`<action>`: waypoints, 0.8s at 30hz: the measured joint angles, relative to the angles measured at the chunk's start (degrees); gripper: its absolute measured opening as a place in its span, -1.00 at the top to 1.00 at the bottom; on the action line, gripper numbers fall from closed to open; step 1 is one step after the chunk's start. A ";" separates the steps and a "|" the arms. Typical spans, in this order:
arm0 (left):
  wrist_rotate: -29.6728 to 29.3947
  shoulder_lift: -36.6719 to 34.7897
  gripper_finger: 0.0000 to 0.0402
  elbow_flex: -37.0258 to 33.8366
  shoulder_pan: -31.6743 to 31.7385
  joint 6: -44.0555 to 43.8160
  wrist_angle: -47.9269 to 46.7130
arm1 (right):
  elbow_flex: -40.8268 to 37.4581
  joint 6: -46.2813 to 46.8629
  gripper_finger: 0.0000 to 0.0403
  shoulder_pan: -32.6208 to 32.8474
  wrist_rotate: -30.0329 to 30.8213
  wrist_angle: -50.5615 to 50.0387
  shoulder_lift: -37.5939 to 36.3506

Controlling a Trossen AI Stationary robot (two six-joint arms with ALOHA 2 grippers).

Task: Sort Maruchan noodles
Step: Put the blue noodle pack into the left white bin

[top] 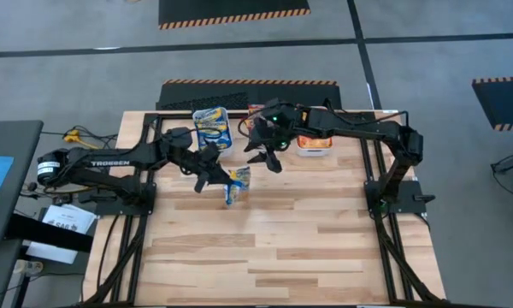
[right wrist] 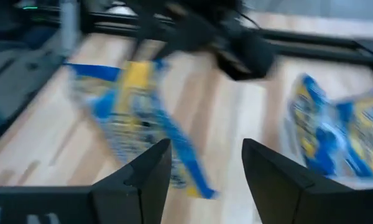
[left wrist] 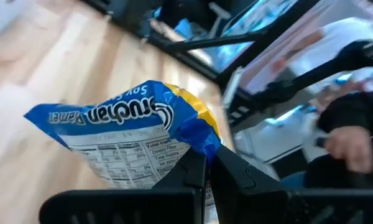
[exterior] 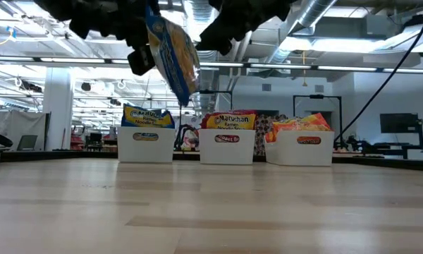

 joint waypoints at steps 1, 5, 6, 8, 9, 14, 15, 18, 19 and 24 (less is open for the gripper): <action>-0.86 0.00 1.00 1.03 0.00 1.34 -2.34 | 0.02 -1.59 -0.11 -0.20 -2.12 -0.01 0.00; -4.36 0.00 1.00 5.24 0.00 6.96 -10.71 | 0.02 -4.91 -0.13 -1.04 -10.40 0.05 0.10; -5.05 0.00 1.00 6.12 0.02 8.31 -12.53 | 0.04 -5.07 -0.13 -1.13 -10.89 0.56 0.54; -6.34 0.02 1.00 7.83 0.01 10.59 -14.99 | 0.09 -5.07 -0.13 -1.36 -10.90 1.62 1.79; -6.60 0.02 1.00 8.71 0.02 11.75 -16.08 | -0.06 -5.09 -0.13 -1.53 -10.90 1.47 2.41; -8.60 0.02 1.00 11.22 0.02 15.86 -21.10 | -0.02 -5.11 -0.13 -2.39 -11.09 6.34 4.71; -8.81 0.02 1.00 11.44 0.02 16.58 -21.54 | 0.00 -5.07 -0.13 -2.64 -11.08 6.72 5.10; -8.84 0.04 1.00 11.54 0.02 18.23 -22.13 | -0.02 -5.55 -0.13 -3.21 -12.53 7.70 5.43; -8.84 0.04 1.00 11.53 0.02 18.89 -22.11 | 0.00 -6.39 -0.13 -3.38 -13.73 8.28 5.42; -9.59 0.04 1.00 11.53 0.02 21.56 -22.04 | -0.12 -7.62 -0.13 -2.90 -17.77 8.71 7.47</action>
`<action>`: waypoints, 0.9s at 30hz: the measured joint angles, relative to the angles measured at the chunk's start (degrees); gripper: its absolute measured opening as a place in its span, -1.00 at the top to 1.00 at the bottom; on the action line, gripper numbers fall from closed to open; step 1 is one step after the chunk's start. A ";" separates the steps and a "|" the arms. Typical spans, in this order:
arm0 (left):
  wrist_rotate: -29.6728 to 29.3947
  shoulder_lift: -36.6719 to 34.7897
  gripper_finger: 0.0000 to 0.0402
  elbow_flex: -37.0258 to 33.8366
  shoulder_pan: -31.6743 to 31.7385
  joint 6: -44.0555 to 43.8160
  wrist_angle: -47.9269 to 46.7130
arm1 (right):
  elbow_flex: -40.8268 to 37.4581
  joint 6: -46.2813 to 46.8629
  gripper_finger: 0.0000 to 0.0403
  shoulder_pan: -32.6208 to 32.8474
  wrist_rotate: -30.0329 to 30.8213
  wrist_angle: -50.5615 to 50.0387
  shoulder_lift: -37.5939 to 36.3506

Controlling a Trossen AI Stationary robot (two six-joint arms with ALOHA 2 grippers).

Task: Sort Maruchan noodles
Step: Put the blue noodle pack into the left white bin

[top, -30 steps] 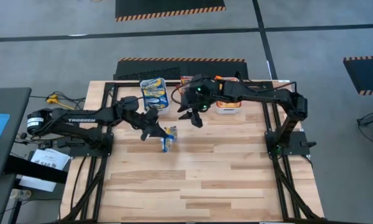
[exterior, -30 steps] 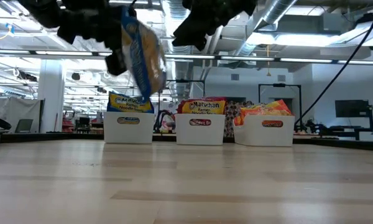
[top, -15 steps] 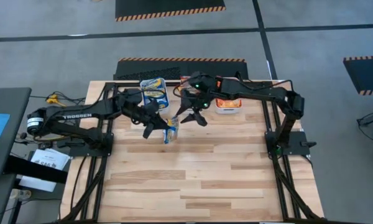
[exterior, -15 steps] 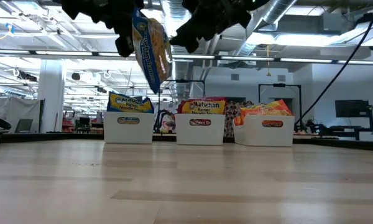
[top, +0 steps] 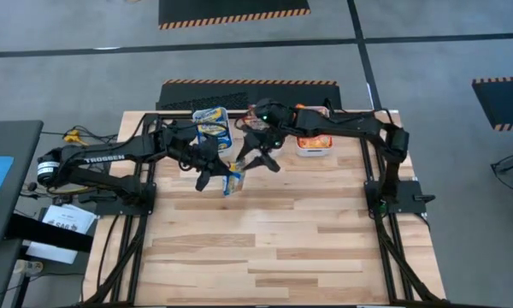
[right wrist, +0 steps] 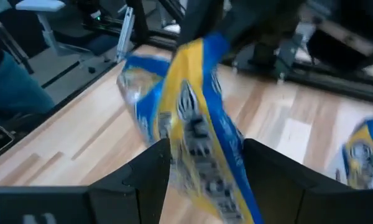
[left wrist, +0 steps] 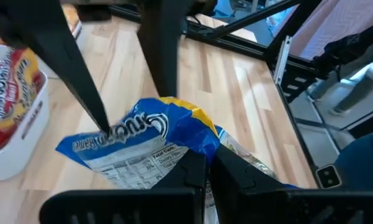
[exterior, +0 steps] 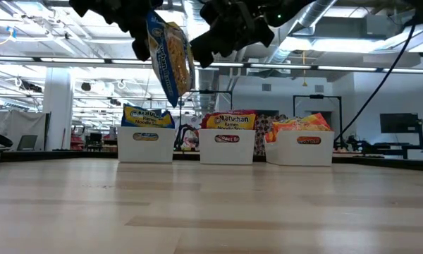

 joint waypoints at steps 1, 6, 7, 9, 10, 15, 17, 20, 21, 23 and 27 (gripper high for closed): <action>-0.42 0.00 1.00 0.00 0.00 0.46 0.02 | 0.20 0.01 -0.13 0.33 0.00 0.82 0.61; -2.46 0.00 1.00 0.00 -0.02 3.11 -0.04 | 0.12 1.58 -0.13 1.39 -0.39 2.05 2.47; -2.57 0.00 1.00 0.00 -0.02 3.30 -0.03 | 0.12 1.59 -0.13 1.61 -0.39 2.49 2.57; -2.68 0.00 1.00 0.00 -0.02 3.36 0.00 | 0.12 1.71 -0.13 1.85 -0.37 2.86 2.57; -2.68 0.00 1.00 0.00 -0.02 3.36 0.05 | 0.12 1.71 -0.11 1.97 -0.37 3.10 2.57; -2.68 0.00 1.00 0.00 -0.02 3.36 -0.07 | 0.12 3.32 0.17 2.63 0.92 3.26 2.57; -2.73 0.00 1.00 -0.01 -0.02 3.36 -0.09 | 0.12 4.91 0.37 2.63 0.98 3.23 2.57; -2.78 0.00 1.00 -0.02 -0.02 3.43 -0.09 | 0.12 6.37 0.69 2.63 1.01 3.04 2.56; -2.90 0.00 1.00 -0.02 -0.02 3.43 -0.14 | 0.12 6.53 0.79 2.63 1.02 2.91 2.55; -3.71 0.00 1.00 -0.02 -0.02 3.39 -0.16 | 0.12 6.92 0.93 2.63 1.14 2.57 2.57; -4.26 0.00 1.00 -0.03 0.19 0.91 -0.07 | 0.12 9.00 0.93 2.63 1.38 2.54 2.55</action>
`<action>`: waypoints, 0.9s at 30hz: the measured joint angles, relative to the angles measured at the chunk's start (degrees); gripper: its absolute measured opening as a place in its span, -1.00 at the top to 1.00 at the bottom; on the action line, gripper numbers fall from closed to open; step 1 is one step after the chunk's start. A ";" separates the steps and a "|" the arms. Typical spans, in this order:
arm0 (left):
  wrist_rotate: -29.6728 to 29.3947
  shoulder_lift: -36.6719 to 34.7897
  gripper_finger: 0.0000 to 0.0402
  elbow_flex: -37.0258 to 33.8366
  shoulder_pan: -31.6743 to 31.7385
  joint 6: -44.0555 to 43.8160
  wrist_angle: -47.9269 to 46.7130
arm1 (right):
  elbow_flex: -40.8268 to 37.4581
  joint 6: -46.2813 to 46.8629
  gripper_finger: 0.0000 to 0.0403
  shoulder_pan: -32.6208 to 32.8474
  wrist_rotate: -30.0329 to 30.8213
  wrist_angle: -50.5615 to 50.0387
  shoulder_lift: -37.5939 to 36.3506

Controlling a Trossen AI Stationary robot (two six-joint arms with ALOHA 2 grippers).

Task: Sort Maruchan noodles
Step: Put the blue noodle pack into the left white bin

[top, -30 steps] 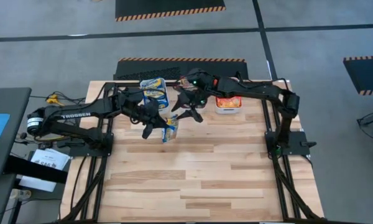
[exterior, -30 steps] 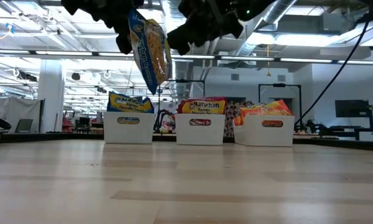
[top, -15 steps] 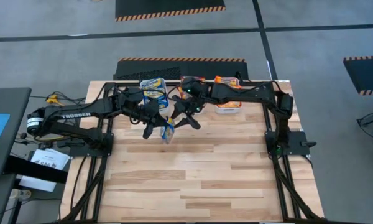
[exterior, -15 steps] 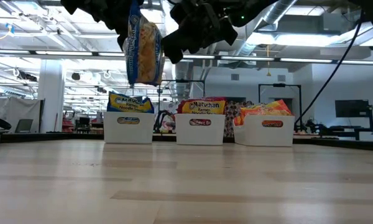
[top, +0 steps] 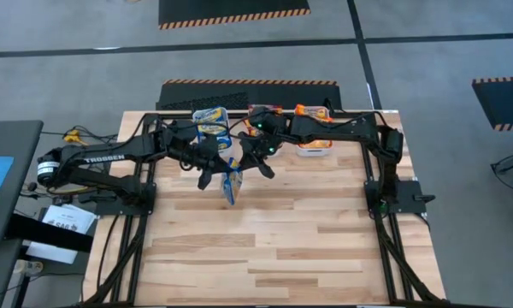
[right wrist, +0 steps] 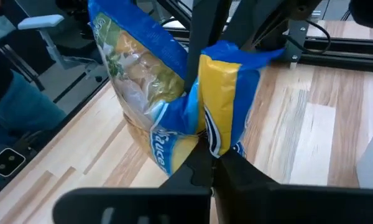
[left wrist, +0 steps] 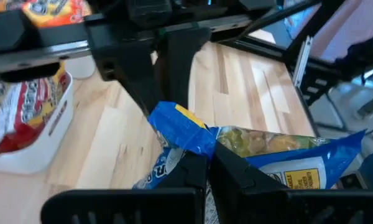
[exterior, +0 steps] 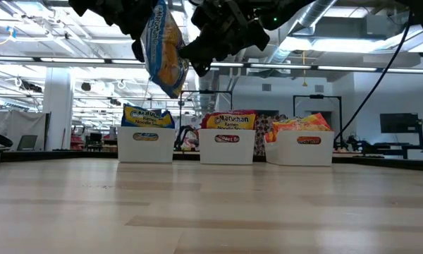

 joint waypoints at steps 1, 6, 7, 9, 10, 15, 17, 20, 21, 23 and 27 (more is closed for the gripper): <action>0.02 0.00 1.00 0.00 0.15 -1.23 0.03 | 0.00 0.06 0.93 0.00 0.06 -0.06 -0.01; 0.19 0.00 1.00 -0.06 1.36 -10.60 0.19 | 0.00 0.17 0.97 -0.24 3.15 -1.52 -0.70; 0.86 0.00 1.00 -0.06 1.65 -12.29 0.45 | 0.02 0.19 0.97 -0.41 3.58 -1.62 -0.86; 3.51 0.01 0.97 -0.06 2.18 -15.29 0.61 | 0.01 0.16 0.97 -0.59 4.12 -2.94 -1.47; 5.06 0.03 0.95 -0.06 2.43 -16.80 0.83 | -0.03 0.12 0.97 -0.86 4.23 -3.81 -1.90; 9.55 0.02 0.78 -0.04 3.26 -22.33 1.40 | -0.04 -0.42 0.97 -1.50 4.91 -6.41 -3.08; 10.21 0.02 0.69 -0.04 3.69 -22.66 2.07 | 0.09 -2.05 0.97 -1.68 6.33 -7.60 -3.22; 10.62 0.02 0.54 -0.06 5.08 -22.95 3.36 | 0.00 -3.30 0.97 -2.11 7.21 -11.31 -3.89; 10.74 0.02 0.50 -0.04 5.70 -23.21 4.33 | 0.01 -3.38 0.97 -2.22 7.35 -11.71 -4.05; 10.86 0.02 0.41 -0.04 7.23 -24.25 5.42 | 0.02 -3.38 0.97 -2.57 8.09 -12.69 -4.07; 10.48 0.02 0.30 -0.04 10.39 -28.57 5.62 | 0.00 -3.43 0.97 -3.13 13.66 -13.73 -4.18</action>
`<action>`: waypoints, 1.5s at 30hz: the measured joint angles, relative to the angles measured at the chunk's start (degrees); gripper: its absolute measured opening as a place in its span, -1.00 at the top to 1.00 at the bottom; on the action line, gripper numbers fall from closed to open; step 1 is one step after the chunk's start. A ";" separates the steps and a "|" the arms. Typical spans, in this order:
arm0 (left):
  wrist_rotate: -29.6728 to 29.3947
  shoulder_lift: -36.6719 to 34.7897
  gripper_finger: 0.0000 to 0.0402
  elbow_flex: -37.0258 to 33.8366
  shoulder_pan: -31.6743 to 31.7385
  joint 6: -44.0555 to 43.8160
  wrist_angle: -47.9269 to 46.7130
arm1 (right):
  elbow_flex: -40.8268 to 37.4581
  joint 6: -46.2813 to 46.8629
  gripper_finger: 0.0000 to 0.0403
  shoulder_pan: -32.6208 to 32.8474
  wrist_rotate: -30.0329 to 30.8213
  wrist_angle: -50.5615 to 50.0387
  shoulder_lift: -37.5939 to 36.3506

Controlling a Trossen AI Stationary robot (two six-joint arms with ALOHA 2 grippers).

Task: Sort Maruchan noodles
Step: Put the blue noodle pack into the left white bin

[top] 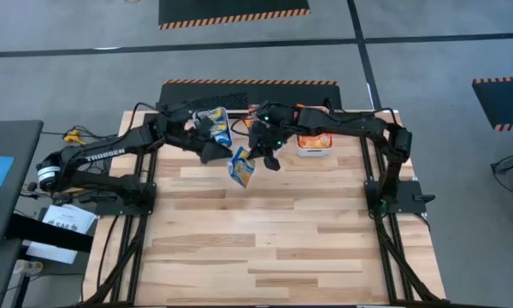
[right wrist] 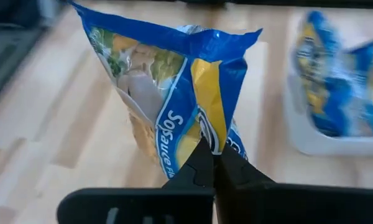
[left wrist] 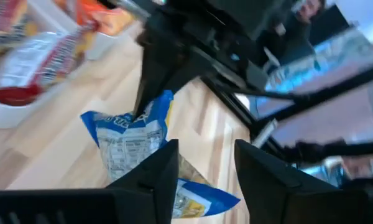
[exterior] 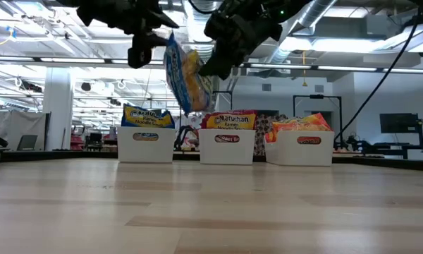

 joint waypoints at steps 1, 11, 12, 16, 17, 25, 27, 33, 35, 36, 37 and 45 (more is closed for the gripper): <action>-0.33 0.11 0.29 0.00 0.58 -0.50 -0.08 | 0.14 -0.01 0.97 -0.01 1.81 -0.21 -0.07; -7.77 0.22 0.27 0.00 1.33 -2.72 -2.93 | 9.13 -3.03 0.97 0.52 11.67 -11.69 -0.09; -8.24 0.22 0.27 0.00 1.33 -2.99 -3.12 | 9.56 -3.00 0.97 0.59 11.67 -11.75 -0.11; -9.62 0.22 0.27 0.00 1.31 -4.20 -3.44 | 10.36 -3.02 0.97 0.92 11.78 -12.78 -0.11; -9.62 0.22 0.27 0.00 1.31 -4.53 -3.48 | 10.40 -3.03 0.97 0.95 11.90 -12.87 -0.11; -14.67 0.22 0.27 0.00 1.29 -1.76 -2.83 | 10.40 -3.05 0.97 1.34 14.25 -18.50 0.43; -16.73 0.22 0.27 0.00 1.32 -2.71 -2.97 | 10.40 -3.07 0.97 1.34 14.62 -19.16 0.43; -11.77 0.22 0.27 -0.17 1.29 -5.68 -3.87 | 10.40 -4.01 0.97 1.30 14.67 -19.24 0.43; -9.65 0.22 0.27 -0.22 1.41 -6.06 -4.25 | 10.40 -4.32 0.97 1.34 14.69 -19.28 0.43; -9.05 0.22 0.26 -0.22 1.57 -6.37 -4.22 | 10.40 -4.32 0.97 1.34 14.69 -19.33 0.43; -8.93 0.22 0.25 -0.22 1.78 -6.73 -4.17 | 10.40 -4.32 0.97 1.34 14.69 -19.39 0.43; -18.66 0.22 0.20 -0.24 1.07 -8.16 -3.66 | 10.40 -4.47 0.97 1.76 19.30 -19.68 0.43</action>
